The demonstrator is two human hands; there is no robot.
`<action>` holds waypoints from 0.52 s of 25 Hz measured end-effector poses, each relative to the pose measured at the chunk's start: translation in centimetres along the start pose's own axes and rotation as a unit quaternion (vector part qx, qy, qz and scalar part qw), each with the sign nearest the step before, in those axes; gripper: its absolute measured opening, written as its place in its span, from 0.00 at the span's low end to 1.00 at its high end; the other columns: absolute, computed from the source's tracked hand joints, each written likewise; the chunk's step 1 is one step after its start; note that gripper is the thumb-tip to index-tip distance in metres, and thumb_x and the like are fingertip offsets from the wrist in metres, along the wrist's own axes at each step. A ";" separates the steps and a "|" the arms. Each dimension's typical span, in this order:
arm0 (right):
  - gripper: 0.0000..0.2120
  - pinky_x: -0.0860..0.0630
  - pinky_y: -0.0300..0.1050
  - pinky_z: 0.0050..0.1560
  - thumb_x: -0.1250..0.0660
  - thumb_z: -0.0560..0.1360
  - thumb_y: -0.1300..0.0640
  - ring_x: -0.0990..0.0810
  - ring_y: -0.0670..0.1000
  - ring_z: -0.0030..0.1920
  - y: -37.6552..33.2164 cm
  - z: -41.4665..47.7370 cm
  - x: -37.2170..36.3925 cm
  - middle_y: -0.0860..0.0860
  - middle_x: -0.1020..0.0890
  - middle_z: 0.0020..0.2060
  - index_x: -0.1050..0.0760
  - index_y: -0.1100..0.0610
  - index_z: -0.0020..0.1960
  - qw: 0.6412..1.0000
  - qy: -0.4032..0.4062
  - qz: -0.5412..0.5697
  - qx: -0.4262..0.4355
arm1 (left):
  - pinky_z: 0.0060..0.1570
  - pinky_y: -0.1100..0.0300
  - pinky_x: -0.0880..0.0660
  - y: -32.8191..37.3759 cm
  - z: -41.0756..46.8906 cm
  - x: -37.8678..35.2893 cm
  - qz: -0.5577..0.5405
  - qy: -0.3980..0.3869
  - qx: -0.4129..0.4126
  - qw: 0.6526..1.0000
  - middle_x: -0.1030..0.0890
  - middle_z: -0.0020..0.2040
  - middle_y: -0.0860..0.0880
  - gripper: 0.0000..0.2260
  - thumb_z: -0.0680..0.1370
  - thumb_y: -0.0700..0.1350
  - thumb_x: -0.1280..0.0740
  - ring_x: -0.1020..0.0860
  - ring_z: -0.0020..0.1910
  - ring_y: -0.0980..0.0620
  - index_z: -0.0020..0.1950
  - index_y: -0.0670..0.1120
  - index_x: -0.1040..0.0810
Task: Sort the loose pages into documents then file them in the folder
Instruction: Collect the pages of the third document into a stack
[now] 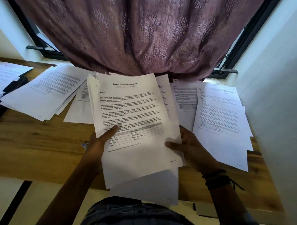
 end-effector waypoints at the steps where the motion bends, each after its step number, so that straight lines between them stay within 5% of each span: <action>1: 0.23 0.20 0.55 0.56 0.33 0.76 0.62 0.19 0.58 0.59 0.1 0.2 -0.1 0.55 0.20 0.61 0.33 0.57 0.70 1.000 -0.015 0.003 -0.006 | 0.52 0.44 0.20 -0.1 0.1 0.1 0.010 -0.012 0.009 1.000 0.15 0.55 0.47 0.22 0.70 0.47 0.27 0.16 0.52 0.44 0.64 0.50 0.22; 4: 0.16 0.19 0.50 0.53 0.39 0.80 0.58 0.17 0.55 0.55 0.2 1.1 -0.2 0.53 0.18 0.58 0.30 0.54 0.68 0.999 -0.019 0.012 -0.033 | 0.56 0.40 0.22 -0.2 0.4 1.0 0.062 0.008 -0.007 0.998 0.16 0.56 0.47 0.18 0.73 0.44 0.27 0.17 0.53 0.44 0.62 0.49 0.20; 7: 0.19 0.22 0.52 0.61 0.41 0.80 0.47 0.19 0.52 0.58 1.0 2.9 1.9 0.56 0.20 0.60 0.27 0.57 0.66 0.988 0.109 -0.108 -0.009 | 0.52 0.44 0.20 0.4 0.5 2.0 0.055 0.035 -0.026 0.997 0.15 0.54 0.46 0.13 0.74 0.41 0.28 0.15 0.50 0.46 0.58 0.48 0.19; 10: 0.27 0.30 0.57 0.69 0.34 0.78 0.47 0.29 0.56 0.70 2.6 4.4 4.5 0.55 0.29 0.71 0.34 0.56 0.73 0.924 0.234 -0.300 -0.037 | 0.44 0.51 0.18 1.4 0.2 2.3 0.054 0.026 -0.056 0.997 0.15 0.53 0.48 0.13 0.76 0.39 0.31 0.15 0.50 0.47 0.61 0.47 0.20; 13: 0.31 0.40 0.55 0.73 0.33 0.78 0.49 0.39 0.56 0.75 3.9 5.4 5.3 0.54 0.37 0.76 0.40 0.57 0.76 0.882 0.257 -0.392 -0.045 | 0.44 0.52 0.18 1.9 0.2 2.8 0.041 0.037 -0.062 0.997 0.15 0.54 0.48 0.13 0.77 0.39 0.31 0.15 0.50 0.47 0.61 0.47 0.20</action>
Point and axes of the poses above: each hand's wrist, its own z-axis towards the middle knuckle, its own x-axis out of the back of the hand, y = z × x, the point moved 4 cm from there along z, towards the middle knuckle
